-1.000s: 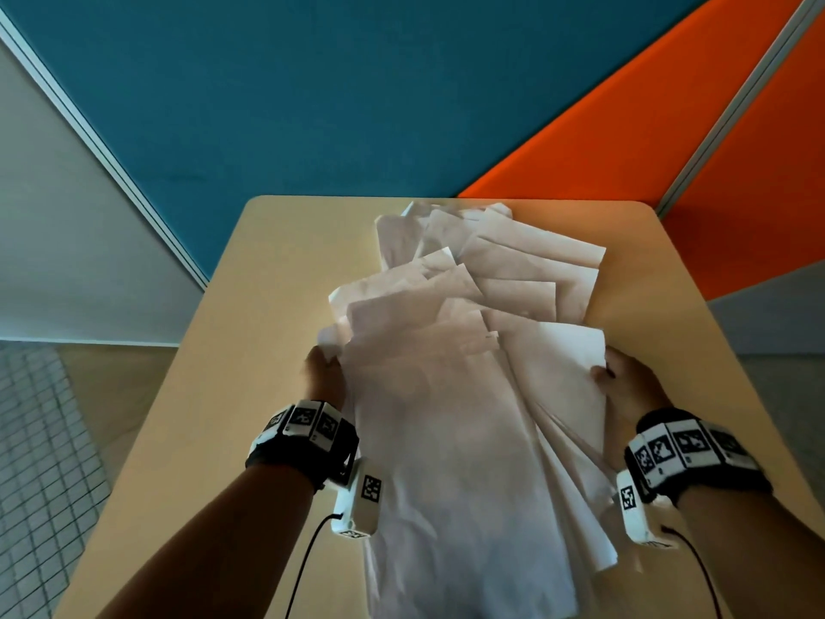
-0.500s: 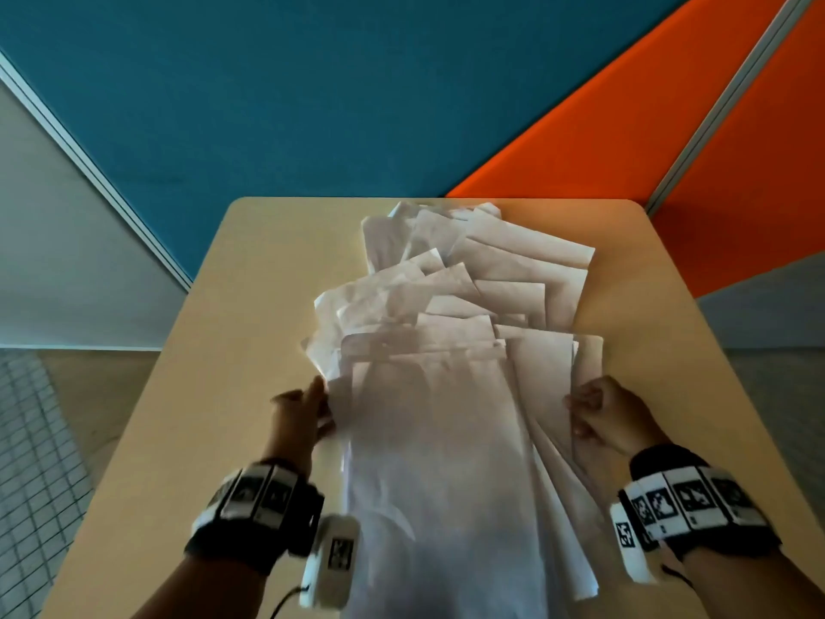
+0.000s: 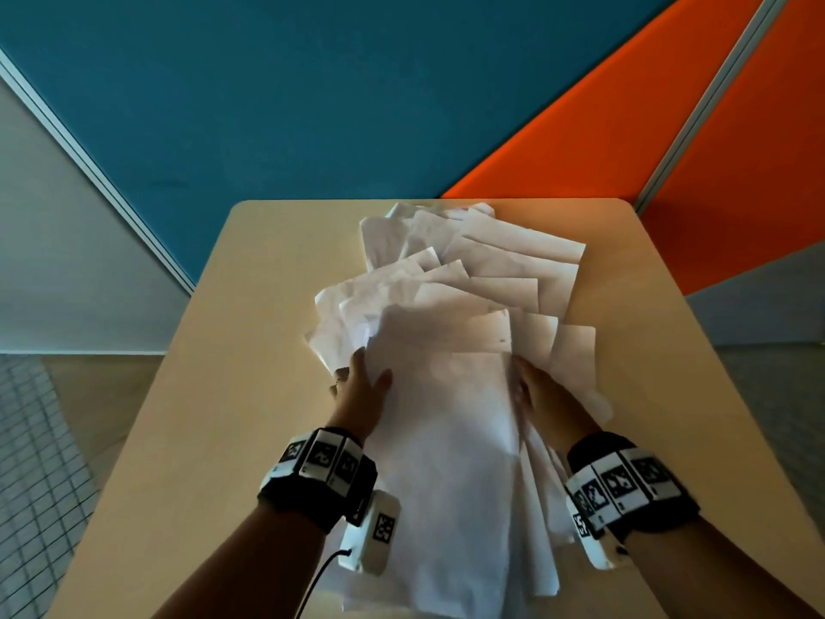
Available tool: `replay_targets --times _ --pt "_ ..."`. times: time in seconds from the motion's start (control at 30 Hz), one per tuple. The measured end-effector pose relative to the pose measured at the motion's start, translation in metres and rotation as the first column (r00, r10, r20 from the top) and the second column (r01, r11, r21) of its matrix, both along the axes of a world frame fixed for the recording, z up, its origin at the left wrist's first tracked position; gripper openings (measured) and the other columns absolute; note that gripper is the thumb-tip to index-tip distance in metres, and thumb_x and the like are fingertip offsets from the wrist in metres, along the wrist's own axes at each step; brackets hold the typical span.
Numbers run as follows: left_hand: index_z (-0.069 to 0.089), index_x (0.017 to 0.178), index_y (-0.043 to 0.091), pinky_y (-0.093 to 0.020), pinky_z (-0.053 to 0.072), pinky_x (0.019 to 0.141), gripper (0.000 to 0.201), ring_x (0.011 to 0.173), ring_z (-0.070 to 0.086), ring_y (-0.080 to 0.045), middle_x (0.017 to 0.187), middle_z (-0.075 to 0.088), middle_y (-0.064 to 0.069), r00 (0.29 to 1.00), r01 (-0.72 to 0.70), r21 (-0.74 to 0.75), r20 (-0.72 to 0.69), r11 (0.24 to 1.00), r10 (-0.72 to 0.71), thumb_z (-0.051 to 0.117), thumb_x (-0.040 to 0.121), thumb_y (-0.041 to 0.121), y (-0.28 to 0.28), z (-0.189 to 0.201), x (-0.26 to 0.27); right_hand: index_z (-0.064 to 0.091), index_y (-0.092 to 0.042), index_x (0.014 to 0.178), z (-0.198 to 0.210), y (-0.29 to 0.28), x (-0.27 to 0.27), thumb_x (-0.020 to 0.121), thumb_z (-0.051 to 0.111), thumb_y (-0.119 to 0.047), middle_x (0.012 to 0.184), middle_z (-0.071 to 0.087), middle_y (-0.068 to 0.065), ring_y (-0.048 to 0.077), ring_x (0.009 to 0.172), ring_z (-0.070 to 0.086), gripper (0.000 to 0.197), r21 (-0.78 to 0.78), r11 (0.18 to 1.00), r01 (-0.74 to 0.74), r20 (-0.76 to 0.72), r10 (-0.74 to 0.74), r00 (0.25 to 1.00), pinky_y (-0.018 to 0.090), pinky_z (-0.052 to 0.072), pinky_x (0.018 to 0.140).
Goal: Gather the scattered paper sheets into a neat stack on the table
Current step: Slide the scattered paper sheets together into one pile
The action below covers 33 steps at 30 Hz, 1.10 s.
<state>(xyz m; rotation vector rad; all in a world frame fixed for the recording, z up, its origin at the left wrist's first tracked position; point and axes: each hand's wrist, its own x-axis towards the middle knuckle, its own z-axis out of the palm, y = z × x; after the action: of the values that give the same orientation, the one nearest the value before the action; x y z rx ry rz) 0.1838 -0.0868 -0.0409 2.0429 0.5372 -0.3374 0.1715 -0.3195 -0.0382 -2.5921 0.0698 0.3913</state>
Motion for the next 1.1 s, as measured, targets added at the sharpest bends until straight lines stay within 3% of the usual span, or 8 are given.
replay_targets --times 0.13,0.2,0.33,0.53,0.67,0.77,0.97,1.1 --pt "0.025 0.138 -0.002 -0.048 0.022 0.115 0.072 0.132 0.029 -0.04 0.14 0.031 -0.027 0.993 -0.104 0.056 -0.052 0.993 0.107 0.058 0.085 0.034 0.021 -0.001 -0.013 0.04 0.001 0.128 0.004 -0.022 -0.011 0.091 0.05 -0.021 0.122 0.054 0.023 0.036 0.114 0.054 0.045 0.0 0.96 0.281 -0.111 -0.28 0.954 0.035 0.043 0.086" --pt "0.028 0.136 -0.004 -0.05 0.027 0.113 0.073 0.13 0.034 -0.04 0.138 0.033 -0.027 0.99 -0.113 0.036 -0.082 0.993 0.116 0.062 0.083 0.032 0.029 -0.002 -0.029 0.046 0.005 0.116 0.005 -0.031 -0.026 0.09 0.051 -0.025 0.106 0.058 0.022 0.037 0.107 0.058 0.04 -0.037 0.96 0.276 -0.216 -0.278 0.936 0.029 0.04 0.076" --pt "0.034 0.133 -0.001 -0.048 0.034 0.108 0.065 0.123 0.038 -0.039 0.132 0.037 -0.025 0.991 -0.004 0.053 -0.13 0.999 0.011 0.064 0.082 0.027 0.024 -0.004 -0.065 0.043 0.002 0.114 0.007 -0.015 -0.062 0.091 0.05 -0.032 0.116 0.057 0.02 0.032 0.104 0.057 0.042 -0.086 0.978 0.189 -0.301 -0.206 0.931 0.027 0.038 0.073" --pt "0.034 0.133 0.002 -0.049 0.036 0.108 0.063 0.124 0.037 -0.038 0.131 0.032 -0.021 0.988 0.075 -0.004 -0.139 0.997 -0.075 0.063 0.083 0.027 0.006 0.001 -0.083 0.039 0.0 0.125 0.009 0.01 -0.081 0.089 0.054 -0.027 0.13 0.046 0.021 0.033 0.116 0.051 0.048 0.043 0.973 0.228 -0.27 -0.209 0.94 0.033 0.041 0.093" --pt "0.038 0.131 0.001 -0.046 0.041 0.104 0.058 0.116 0.047 -0.039 0.127 0.042 -0.024 0.981 0.173 0.1 -0.104 0.98 -0.163 0.064 0.083 0.019 0.026 0.003 -0.091 0.051 -0.018 0.093 0.014 -0.011 -0.094 0.092 0.048 -0.028 0.087 0.056 0.003 0.026 0.089 0.058 0.011 -0.007 0.992 0.13 -0.283 -0.126 0.951 0.031 0.037 0.065" --pt "0.039 0.127 0.001 -0.038 0.046 0.093 0.049 0.111 0.052 -0.037 0.119 0.051 -0.023 0.961 0.27 0.104 -0.098 0.957 -0.26 0.061 0.084 0.011 0.036 0.0 -0.103 0.03 -0.028 0.061 0.011 -0.021 -0.108 0.089 0.055 -0.025 0.06 0.039 -0.008 0.007 0.055 0.042 0.038 0.003 0.992 0.123 -0.286 -0.117 0.951 0.017 0.03 0.051" --pt "0.043 0.122 -0.003 -0.034 0.038 0.092 0.039 0.114 0.048 -0.034 0.124 0.046 -0.022 0.962 0.271 0.157 -0.083 0.95 -0.261 0.055 0.087 0.008 0.022 0.002 -0.116 0.033 -0.029 0.062 0.001 -0.008 -0.121 0.088 0.057 -0.025 0.06 0.041 -0.012 -0.001 0.053 0.039 0.036 0.072 0.99 0.124 -0.242 -0.103 0.965 0.013 0.029 0.048" --pt "0.042 0.123 -0.005 -0.039 0.042 0.093 0.04 0.108 0.052 -0.041 0.124 0.041 -0.024 0.978 0.208 0.189 -0.039 0.96 -0.204 0.054 0.088 0.01 0.026 0.006 -0.106 0.038 -0.02 0.063 0.002 -0.014 -0.117 0.087 0.057 -0.033 0.064 0.044 -0.005 0.013 0.061 0.045 0.033 0.069 0.983 0.17 -0.272 -0.145 0.951 0.024 0.031 0.053"
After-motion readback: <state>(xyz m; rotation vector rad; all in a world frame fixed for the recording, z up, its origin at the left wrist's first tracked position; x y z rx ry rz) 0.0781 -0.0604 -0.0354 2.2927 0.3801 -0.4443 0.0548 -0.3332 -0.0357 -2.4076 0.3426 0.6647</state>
